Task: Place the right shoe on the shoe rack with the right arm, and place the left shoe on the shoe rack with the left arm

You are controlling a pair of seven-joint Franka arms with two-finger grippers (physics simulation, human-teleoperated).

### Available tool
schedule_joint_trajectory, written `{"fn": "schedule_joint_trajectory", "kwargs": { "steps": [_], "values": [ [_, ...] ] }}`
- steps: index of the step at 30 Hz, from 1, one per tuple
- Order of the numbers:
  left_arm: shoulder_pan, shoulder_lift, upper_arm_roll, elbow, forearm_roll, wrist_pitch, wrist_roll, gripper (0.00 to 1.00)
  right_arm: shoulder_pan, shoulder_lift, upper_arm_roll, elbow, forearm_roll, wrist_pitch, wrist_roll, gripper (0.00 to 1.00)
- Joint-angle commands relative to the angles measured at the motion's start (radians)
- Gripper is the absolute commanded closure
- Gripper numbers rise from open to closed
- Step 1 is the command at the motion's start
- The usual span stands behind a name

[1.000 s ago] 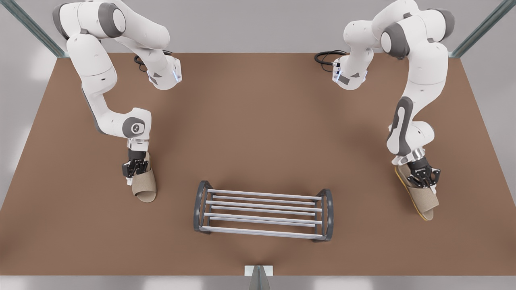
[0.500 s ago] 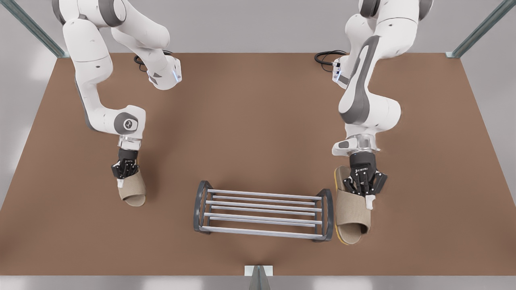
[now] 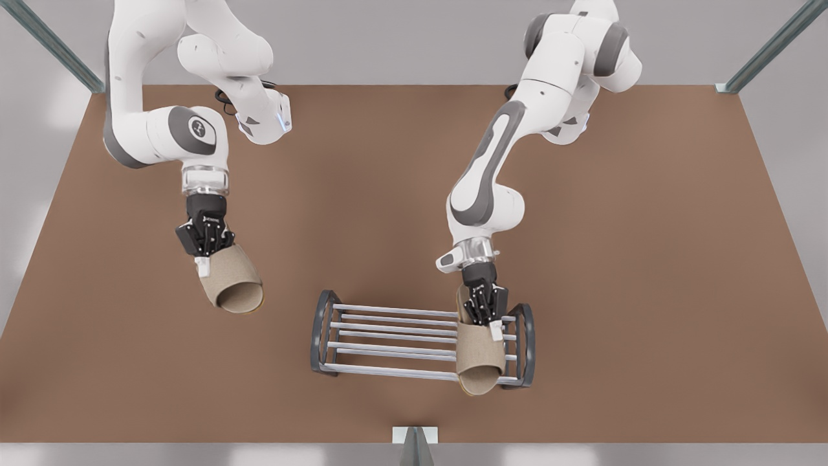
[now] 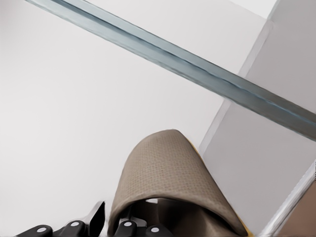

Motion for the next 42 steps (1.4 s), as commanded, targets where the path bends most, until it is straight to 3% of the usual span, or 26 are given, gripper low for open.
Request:
{"fn": "schedule_joint_trajectory", "kwargs": {
  "steps": [1, 6, 11, 17, 18, 21, 22, 23, 25, 26, 27, 28, 29, 31, 33, 42],
  "values": [
    [0.0, 0.008, -0.001, -0.003, -0.064, -0.08, 0.444, 0.0, -0.015, 0.013, 0.001, 0.014, -0.531, 0.155, 0.195, 0.79],
    [0.001, -0.009, 0.005, -0.096, -0.067, 0.147, 0.444, 0.0, -0.01, 0.048, 0.001, 0.037, -0.531, 0.155, 0.193, 0.79],
    [-0.006, -0.09, 0.003, -0.168, -0.068, 0.152, 1.043, 0.0, 0.008, 0.051, 0.046, 0.08, -0.504, 0.153, 0.198, 0.79],
    [-0.011, -0.153, 0.005, -0.243, -0.067, 0.15, 1.157, 0.0, 0.106, 0.146, 0.055, 0.254, -0.416, 0.259, 0.201, 0.79],
    [-0.015, -0.182, 0.005, -0.279, -0.067, 0.149, 1.157, 0.0, 0.109, 0.163, 0.053, 0.271, -0.395, 0.259, 0.201, 0.79],
    [-0.031, -0.458, 0.02, -0.352, -0.068, 0.09, 1.156, 0.0, 0.183, 0.232, 0.018, 0.366, -0.387, 0.267, 0.199, 0.79],
    [-0.029, -0.466, 0.115, -0.299, -0.192, 0.067, 1.139, 0.0, 0.221, 0.278, 0.007, 0.409, -0.373, 0.267, 0.201, 0.79],
    [-0.02, -0.463, 0.167, -0.219, -0.49, 0.081, 1.143, 0.0, 0.298, 0.327, -0.042, 0.5, -0.369, 0.342, 0.203, 0.79],
    [-0.003, -0.411, 0.276, -0.138, -1.371, 0.06, 1.14, 0.0, 0.395, 0.421, -0.097, 0.597, -0.309, 0.38, 0.222, 0.79],
    [0.069, -0.339, 0.284, -0.031, -1.771, -0.115, 1.143, 0.0, 0.457, 0.459, -0.152, 0.641, -0.284, 0.38, 0.222, 0.79],
    [0.128, -0.285, 0.284, 0.068, -1.95, -0.289, 1.148, 0.0, 0.511, 0.482, -0.203, 0.666, -0.258, 0.38, 0.222, 0.79],
    [0.245, -0.25, 0.22, 0.169, -2.032, -0.478, 1.14, 0.0, 0.557, 0.522, -0.241, 0.707, -0.231, 0.38, 0.222, 0.79],
    [0.562, -0.257, -0.126, 0.318, -2.02, -0.736, 1.121, 0.0, 0.585, 0.548, -0.269, 0.727, -0.192, 0.38, 0.222, 0.79],
    [0.776, -0.403, -0.34, 0.277, -1.994, -0.928, 1.125, 0.0, 0.619, 0.603, -0.296, 0.778, -0.163, 0.379, 0.229, 0.79],
    [0.771, -0.589, -0.367, 0.037, -1.875, -0.859, 1.237, 0.0, 0.666, 0.645, -0.343, 0.81, -0.083, 0.377, 0.233, 0.79],
    [0.767, -0.529, -0.362, 0.057, -1.872, -0.845, 1.239, 0.0, 0.791, 0.819, -0.502, 0.946, 0.112, 0.365, 0.236, 0.79]
  ]
}}
